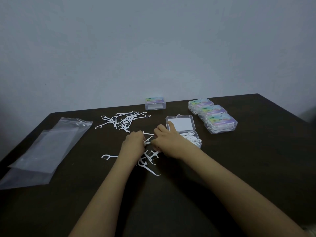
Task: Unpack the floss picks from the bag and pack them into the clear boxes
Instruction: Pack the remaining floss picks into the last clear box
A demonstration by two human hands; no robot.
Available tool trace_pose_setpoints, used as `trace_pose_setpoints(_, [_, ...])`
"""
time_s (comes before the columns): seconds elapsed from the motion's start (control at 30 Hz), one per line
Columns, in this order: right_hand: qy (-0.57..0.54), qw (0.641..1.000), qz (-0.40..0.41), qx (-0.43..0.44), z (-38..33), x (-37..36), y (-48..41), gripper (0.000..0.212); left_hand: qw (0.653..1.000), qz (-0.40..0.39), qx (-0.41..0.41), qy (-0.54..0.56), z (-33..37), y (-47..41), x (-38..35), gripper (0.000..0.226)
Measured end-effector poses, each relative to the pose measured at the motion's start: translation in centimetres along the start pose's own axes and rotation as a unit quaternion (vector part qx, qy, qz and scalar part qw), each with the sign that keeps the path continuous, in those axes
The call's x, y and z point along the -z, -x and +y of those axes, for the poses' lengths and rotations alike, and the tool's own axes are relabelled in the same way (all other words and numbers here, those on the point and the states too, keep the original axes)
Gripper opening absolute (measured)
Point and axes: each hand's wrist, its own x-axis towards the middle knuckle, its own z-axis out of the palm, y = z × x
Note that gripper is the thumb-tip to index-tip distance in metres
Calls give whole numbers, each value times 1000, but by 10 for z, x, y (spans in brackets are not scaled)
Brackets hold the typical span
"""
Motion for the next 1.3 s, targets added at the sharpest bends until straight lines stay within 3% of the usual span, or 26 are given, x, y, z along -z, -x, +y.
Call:
trace_pose_setpoints(0.23, [-8,998,-54,16,-3,-1,-8,29,997,11,20,71,-5,-1,6,4])
trace_pose_setpoints(0.33, [-33,998,-51,18,-2,-2,-5,28,992,24,36,118,-11,-2,9,19])
trace_pose_setpoints(0.5, [-97,995,16,22,-1,-9,4,22,974,80,25,211,-15,-2,15,5])
trace_pose_setpoints(0.67, [-189,979,81,12,4,-6,11,15,953,120,9,277,-9,-1,17,5])
trace_pose_setpoints(0.77, [-295,947,127,-10,11,-1,15,10,932,118,3,344,-5,-2,15,9])
trace_pose_setpoints(0.87, [-426,885,183,-39,22,1,20,16,904,110,0,413,1,-1,12,16])
trace_pose_setpoints(0.97, [-539,820,181,-65,34,3,29,25,883,98,2,459,11,3,8,18])
trace_pose_setpoints(1.03, [-576,796,171,-78,41,3,35,25,871,85,2,485,18,5,5,19])
trace_pose_setpoints(1.2, [-506,836,155,-145,64,-5,40,25,852,65,5,519,25,9,1,17])
trace_pose_setpoints(1.3, [-496,840,136,-173,72,-7,44,21,844,61,3,533,28,11,-2,16])
